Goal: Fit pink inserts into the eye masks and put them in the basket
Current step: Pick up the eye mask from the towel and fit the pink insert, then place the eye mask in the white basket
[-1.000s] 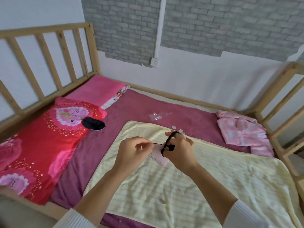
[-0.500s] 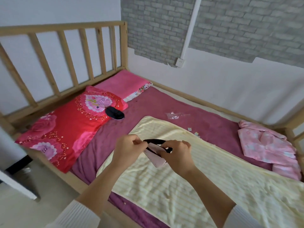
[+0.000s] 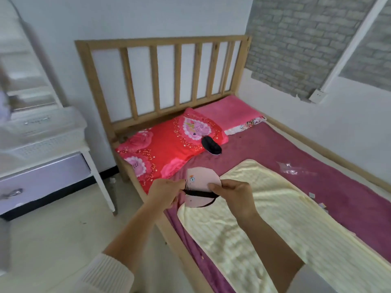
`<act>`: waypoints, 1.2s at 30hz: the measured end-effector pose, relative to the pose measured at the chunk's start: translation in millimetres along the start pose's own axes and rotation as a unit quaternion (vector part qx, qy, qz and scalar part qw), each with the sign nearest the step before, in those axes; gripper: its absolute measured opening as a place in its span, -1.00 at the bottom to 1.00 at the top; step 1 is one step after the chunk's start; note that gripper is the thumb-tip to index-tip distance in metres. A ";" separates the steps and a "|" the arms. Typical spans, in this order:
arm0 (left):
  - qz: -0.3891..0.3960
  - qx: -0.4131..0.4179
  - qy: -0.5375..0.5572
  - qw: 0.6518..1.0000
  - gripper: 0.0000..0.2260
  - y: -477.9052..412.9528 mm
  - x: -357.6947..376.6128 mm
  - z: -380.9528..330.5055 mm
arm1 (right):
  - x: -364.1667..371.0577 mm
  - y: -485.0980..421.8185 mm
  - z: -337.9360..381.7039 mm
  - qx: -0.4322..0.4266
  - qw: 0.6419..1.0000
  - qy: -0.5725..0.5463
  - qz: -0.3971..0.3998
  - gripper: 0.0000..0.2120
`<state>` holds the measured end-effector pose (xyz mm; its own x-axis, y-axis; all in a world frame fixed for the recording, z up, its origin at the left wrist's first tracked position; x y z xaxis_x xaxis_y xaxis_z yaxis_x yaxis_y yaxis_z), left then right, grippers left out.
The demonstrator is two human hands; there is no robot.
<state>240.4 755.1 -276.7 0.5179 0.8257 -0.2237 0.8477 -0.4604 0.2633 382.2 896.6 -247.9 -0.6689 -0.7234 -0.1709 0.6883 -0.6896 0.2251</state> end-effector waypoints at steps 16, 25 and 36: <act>-0.139 -0.035 0.180 0.973 -0.73 -188.1 -369.6 40.8 | 430.9 -163.5 87.5 0.086 0.969 0.131 0.189 -0.77; -0.253 0.024 -0.059 0.965 -0.84 -278.9 -527.2 96.6 | 626.4 -245.7 115.9 0.090 0.975 0.106 0.172 -0.89; -0.199 0.005 -0.270 0.942 -0.36 -335.8 -586.6 174.4 | 767.5 -324.5 66.9 0.134 0.957 0.178 0.184 -0.84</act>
<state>-328.1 368.5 -397.5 0.1395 0.6484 -0.7484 0.9867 -0.1549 0.0497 -373.3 567.3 -387.8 -0.2240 -0.9138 -0.3387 0.7298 -0.3876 0.5632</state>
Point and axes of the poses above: each hand's wrist, its own y-axis away from the middle knuckle, its own x-axis out of the palm, z = x × y, the point moved 2 cm from there along -y, towards the middle knuckle, and after that the axes turned 7 degrees about x, right-handed, at the moved point
